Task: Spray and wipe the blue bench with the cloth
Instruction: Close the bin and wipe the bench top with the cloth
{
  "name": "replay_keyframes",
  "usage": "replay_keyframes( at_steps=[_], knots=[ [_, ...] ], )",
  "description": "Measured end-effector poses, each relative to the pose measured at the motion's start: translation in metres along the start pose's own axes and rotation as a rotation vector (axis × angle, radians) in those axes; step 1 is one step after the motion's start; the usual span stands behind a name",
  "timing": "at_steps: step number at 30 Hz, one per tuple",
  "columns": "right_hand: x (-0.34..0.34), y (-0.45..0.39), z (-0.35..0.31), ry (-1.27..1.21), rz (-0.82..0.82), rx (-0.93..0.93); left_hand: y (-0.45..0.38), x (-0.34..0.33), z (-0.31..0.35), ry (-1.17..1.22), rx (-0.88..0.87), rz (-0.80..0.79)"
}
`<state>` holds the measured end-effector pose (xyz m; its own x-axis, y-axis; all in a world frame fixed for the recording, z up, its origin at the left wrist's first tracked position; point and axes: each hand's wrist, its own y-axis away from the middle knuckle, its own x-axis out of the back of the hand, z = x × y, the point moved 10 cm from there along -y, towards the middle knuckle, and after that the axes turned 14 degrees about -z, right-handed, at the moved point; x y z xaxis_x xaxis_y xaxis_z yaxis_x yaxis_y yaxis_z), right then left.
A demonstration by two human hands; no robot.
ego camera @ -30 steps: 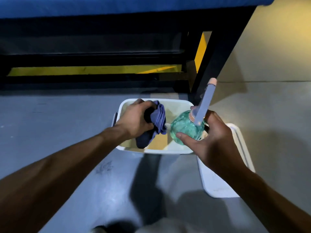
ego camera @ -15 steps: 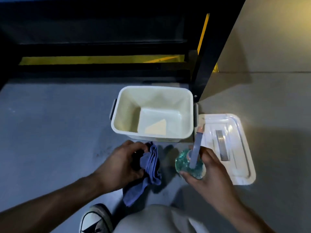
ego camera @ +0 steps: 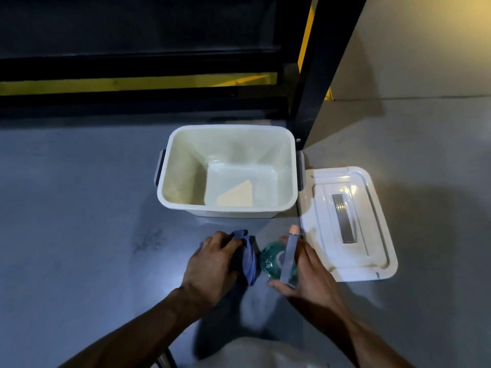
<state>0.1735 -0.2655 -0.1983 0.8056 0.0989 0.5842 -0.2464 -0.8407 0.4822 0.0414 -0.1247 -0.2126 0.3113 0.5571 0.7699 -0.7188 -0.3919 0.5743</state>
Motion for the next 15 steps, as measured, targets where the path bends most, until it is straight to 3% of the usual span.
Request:
replay_keyframes(
  at_steps=[4, 7, 9, 12, 15],
  knots=[
    [0.004, 0.028, 0.023, -0.007, 0.015, -0.05, 0.027, 0.064, 0.031, -0.088, -0.233, 0.185],
    [0.032, 0.065, 0.067, -0.199, 0.393, -0.235, 0.032, 0.137, 0.065, -0.005, -0.449, 0.373],
    [0.04, 0.083, 0.099, -0.496, 0.58, -0.386, 0.016, 0.185, 0.092, 0.042, -0.522, 0.477],
    [0.038, 0.087, 0.134, -0.793, 0.652, -0.563, -0.036, 0.221, 0.142, 0.039, -0.549, 0.454],
    [0.034, 0.082, 0.15, -0.937, 0.671, -0.66, -0.103, 0.215, 0.192, -0.034, -0.536, 0.29]
  ],
)
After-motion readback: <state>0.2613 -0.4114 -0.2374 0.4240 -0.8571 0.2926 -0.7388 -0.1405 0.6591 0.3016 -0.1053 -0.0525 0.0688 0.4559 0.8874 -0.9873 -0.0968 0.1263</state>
